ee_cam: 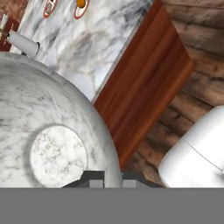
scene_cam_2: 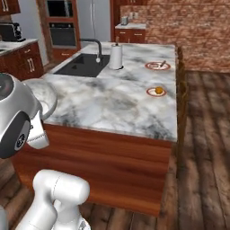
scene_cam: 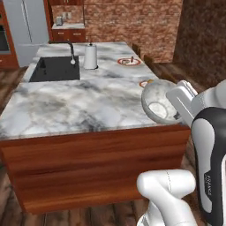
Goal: Take the smaller bowl and place it next to the appetizer plate on the dining counter , and place the larger bowl next to the plate with cooked food.
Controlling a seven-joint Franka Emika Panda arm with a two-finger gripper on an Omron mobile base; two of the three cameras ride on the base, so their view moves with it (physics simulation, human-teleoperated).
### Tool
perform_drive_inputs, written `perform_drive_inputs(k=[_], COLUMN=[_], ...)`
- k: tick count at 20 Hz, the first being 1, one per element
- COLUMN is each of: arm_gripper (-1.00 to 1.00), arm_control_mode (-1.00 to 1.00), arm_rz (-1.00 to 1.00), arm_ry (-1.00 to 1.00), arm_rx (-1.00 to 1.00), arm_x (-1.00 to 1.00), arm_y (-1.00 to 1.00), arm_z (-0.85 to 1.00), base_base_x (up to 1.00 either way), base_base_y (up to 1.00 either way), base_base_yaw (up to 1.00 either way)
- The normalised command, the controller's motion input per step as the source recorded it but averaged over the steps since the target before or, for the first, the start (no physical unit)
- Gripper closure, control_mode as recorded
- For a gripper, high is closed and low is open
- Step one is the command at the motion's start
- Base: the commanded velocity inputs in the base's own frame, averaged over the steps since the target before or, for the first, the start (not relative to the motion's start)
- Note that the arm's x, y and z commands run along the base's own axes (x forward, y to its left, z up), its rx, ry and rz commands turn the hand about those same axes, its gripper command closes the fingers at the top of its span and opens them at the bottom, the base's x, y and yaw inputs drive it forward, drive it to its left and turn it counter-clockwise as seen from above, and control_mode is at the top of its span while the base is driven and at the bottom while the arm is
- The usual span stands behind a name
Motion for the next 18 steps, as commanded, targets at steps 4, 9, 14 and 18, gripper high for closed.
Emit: perform_drive_inputs(k=[4,9,14,18], arm_gripper=[1.0,1.0,1.0,1.0], arm_control_mode=[1.0,1.0,1.0,1.0], arm_rz=[0.0,0.0,0.0,0.0], arm_ry=[0.0,0.0,0.0,0.0], arm_rx=[0.0,0.0,0.0,0.0], arm_x=[0.0,0.0,0.0,0.0], arm_y=[0.0,0.0,0.0,0.0], arm_z=[0.0,0.0,0.0,0.0], base_base_x=[-0.03,-0.04,-0.05,0.0], base_base_y=[-1.0,-1.0,-1.0,-1.0], base_base_yaw=[0.4,0.35,0.3,0.27])
